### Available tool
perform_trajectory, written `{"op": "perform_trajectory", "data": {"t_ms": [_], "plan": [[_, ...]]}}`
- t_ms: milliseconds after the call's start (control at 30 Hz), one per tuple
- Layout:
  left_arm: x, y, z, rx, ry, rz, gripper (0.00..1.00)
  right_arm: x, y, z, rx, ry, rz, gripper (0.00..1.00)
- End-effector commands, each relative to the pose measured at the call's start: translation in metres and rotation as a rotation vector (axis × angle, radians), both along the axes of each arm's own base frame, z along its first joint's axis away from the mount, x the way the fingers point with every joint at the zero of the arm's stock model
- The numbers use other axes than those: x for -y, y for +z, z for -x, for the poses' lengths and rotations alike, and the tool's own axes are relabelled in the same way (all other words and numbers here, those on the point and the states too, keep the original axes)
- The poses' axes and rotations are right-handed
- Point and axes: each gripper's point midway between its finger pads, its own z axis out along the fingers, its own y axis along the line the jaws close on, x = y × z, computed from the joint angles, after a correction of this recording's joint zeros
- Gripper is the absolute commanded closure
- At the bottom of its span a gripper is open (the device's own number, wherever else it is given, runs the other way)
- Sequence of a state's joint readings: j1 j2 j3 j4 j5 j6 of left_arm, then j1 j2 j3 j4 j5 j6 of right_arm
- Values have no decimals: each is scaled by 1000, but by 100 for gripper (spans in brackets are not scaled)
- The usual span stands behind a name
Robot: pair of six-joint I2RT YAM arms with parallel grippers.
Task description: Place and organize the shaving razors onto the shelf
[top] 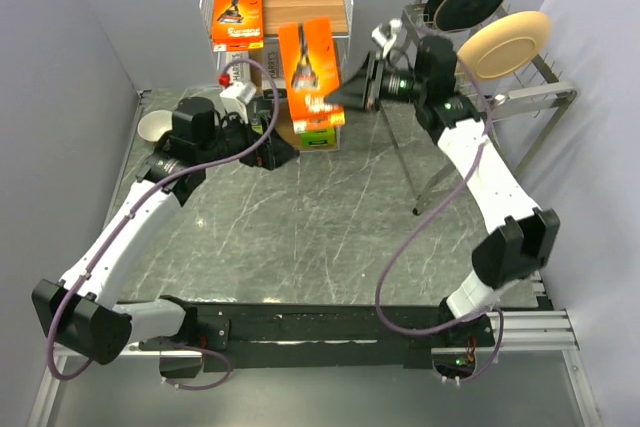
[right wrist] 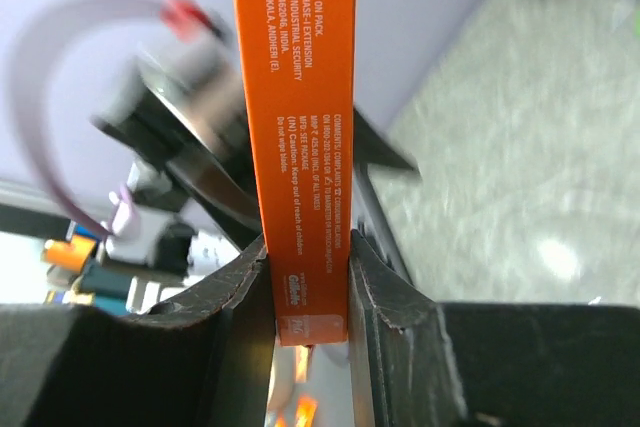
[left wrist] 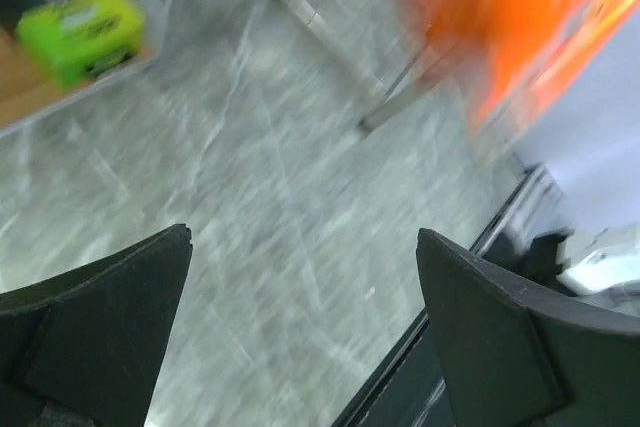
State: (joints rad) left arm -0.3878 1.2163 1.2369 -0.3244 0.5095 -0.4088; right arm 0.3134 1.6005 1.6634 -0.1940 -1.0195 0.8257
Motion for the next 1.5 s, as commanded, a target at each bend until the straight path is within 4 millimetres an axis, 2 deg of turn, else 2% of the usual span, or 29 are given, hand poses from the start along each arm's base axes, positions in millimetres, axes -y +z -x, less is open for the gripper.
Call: {"op": "perform_trajectory", "data": {"t_ms": [0, 33, 67, 100, 133, 233, 333, 367, 433, 467, 500, 567, 600, 667, 700, 800, 833, 900, 933, 967, 1100, 1233, 1300, 1333, 1367, 1433, 1467], "plan": [[-11, 31, -2, 146, -33, -146, 1, 5, 71, -22, 201, 6, -125, 89], [-8, 44, 0, 174, -54, -138, 0, 4, 71, -28, 186, 3, -135, 89], [-7, 67, -5, 225, -55, -130, 1, 3, 63, -43, 169, -20, -133, 89], [-6, 72, -7, 244, -64, -138, 1, 3, 70, -47, 178, -35, -137, 89], [-5, 73, -8, 250, -66, -140, 0, 2, 72, -50, 180, -41, -142, 88], [-5, 64, 6, 282, -83, -110, 1, -1, 80, -57, 180, -76, -162, 87], [-3, 62, 28, 482, -32, -154, 2, -2, 79, -68, 143, -122, -159, 86], [10, 50, 46, 518, -77, -175, 6, -3, 76, -72, 132, -129, -158, 86], [13, 41, 48, 561, -66, -215, 33, -4, 77, -77, 111, -141, -159, 86], [17, 31, 47, 557, -73, -227, 48, -5, 71, -83, 95, -148, -157, 86], [22, 33, 44, 596, -81, -223, 72, -5, 72, -85, 97, -150, -156, 86], [31, 29, 34, 621, -88, -233, 94, -6, 65, -97, 83, -165, -149, 86], [35, 39, 27, 662, -64, -217, 99, -6, 68, -98, 82, -168, -149, 86], [47, 44, 17, 682, -67, -207, 99, -8, 64, -106, 69, -170, -147, 85], [50, 50, 12, 702, -53, -193, 99, -8, 70, -106, 74, -171, -152, 85], [59, 50, -7, 725, -25, -209, 99, -4, 71, -115, 55, -209, -150, 83], [59, 63, -13, 773, 15, -196, 99, -2, 70, -117, 49, -220, -147, 83], [61, 65, -25, 844, 43, -233, 99, 3, 59, -125, -4, -255, -135, 81], [59, 77, -30, 894, 92, -230, 99, 4, 56, -127, -20, -265, -132, 77], [65, 77, -33, 913, 91, -247, 99, 5, 48, -130, -55, -275, -121, 77], [66, 90, -46, 1017, 147, -301, 99, 14, 37, -140, -104, -329, -99, 75], [73, 88, -57, 1055, 155, -321, 99, 14, 40, -144, -91, -335, -107, 75], [77, 94, -59, 1067, 169, -289, 99, 13, 40, -145, -93, -333, -108, 75], [82, 88, -64, 1054, 163, -288, 99, 13, 40, -145, -93, -332, -108, 74], [85, 96, -66, 1059, 170, -273, 99, 13, 39, -146, -94, -330, -106, 73], [91, 96, -72, 1072, 172, -272, 99, 13, 39, -146, -96, -327, -107, 71], [90, 103, -74, 1084, 198, -269, 99, 12, 40, -144, -98, -321, -108, 70]]}}
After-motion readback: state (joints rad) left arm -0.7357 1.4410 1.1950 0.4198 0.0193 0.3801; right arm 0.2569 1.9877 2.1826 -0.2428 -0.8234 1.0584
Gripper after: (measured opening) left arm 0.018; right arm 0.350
